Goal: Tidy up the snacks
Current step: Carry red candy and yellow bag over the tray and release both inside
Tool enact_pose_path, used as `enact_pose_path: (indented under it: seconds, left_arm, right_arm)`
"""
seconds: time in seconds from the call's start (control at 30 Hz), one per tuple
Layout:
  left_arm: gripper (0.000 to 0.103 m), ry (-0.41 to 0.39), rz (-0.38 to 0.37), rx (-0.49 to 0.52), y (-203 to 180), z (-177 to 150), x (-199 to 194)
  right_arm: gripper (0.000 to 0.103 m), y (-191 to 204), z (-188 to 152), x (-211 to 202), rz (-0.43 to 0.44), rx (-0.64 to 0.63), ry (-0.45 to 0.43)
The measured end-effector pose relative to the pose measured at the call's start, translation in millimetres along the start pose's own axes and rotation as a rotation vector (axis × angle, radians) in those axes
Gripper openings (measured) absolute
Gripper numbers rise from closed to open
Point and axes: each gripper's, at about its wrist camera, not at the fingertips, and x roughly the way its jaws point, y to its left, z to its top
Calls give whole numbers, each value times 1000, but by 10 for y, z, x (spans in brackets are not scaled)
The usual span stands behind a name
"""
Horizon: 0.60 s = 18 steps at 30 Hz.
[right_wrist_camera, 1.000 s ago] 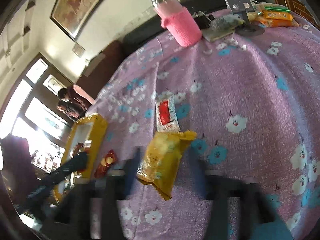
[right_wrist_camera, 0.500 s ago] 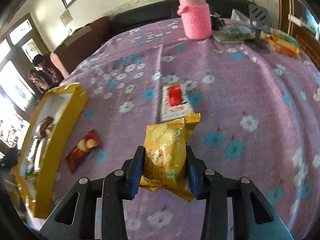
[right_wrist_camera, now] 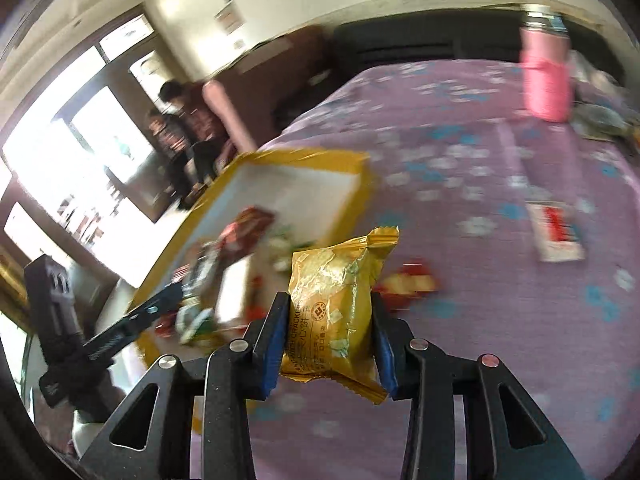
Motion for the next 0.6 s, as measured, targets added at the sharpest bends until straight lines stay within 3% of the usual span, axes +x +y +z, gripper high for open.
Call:
enact_pose_path:
  seconds: [0.33,0.53,0.6]
  left_arm:
    - [27,-11,19,-51,288,39,-40]
    - [47,-47,26,-61,298,91,-162]
    - [55,-54,29,-61,267,97,-192]
  right_arm:
    - [39,686,-144,546,46,-118,107]
    - [43,808,-292,585,49,-165,135]
    - [52,824,-311,563,51,-166,133]
